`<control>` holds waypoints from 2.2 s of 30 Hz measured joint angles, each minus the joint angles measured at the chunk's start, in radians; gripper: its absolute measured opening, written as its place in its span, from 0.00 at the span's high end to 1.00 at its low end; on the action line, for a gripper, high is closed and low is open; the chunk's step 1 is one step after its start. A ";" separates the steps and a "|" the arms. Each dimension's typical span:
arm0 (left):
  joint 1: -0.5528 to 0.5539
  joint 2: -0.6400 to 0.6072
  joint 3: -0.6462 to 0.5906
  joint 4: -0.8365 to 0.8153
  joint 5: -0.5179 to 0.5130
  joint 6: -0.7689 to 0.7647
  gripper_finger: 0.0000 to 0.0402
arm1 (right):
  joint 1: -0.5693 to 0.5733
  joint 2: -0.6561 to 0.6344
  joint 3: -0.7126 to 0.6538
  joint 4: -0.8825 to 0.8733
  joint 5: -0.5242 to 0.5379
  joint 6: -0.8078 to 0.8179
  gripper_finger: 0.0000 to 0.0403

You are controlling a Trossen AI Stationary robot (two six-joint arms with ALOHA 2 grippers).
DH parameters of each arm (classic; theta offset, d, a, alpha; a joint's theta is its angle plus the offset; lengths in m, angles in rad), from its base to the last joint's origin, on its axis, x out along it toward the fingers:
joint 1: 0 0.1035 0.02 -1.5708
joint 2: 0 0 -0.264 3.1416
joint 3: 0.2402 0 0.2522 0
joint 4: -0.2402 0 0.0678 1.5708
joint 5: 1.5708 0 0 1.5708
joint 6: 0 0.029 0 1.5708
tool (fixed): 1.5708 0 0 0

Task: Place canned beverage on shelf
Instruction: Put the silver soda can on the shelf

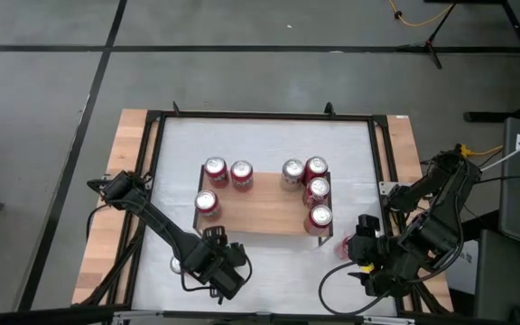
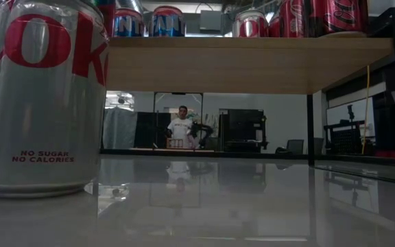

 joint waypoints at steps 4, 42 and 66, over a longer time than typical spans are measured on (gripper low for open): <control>0.000 0.000 -0.026 0.008 0.000 0.001 0.19 | 0.000 0.000 0.000 0.000 0.000 0.000 0.14; 0.143 0.003 0.106 0.218 0.124 0.224 0.31 | 0.000 0.001 0.000 -0.002 0.000 -0.006 0.14; 0.487 0.000 0.393 0.143 0.211 0.649 0.31 | 0.000 0.001 0.000 -0.002 0.000 -0.008 0.14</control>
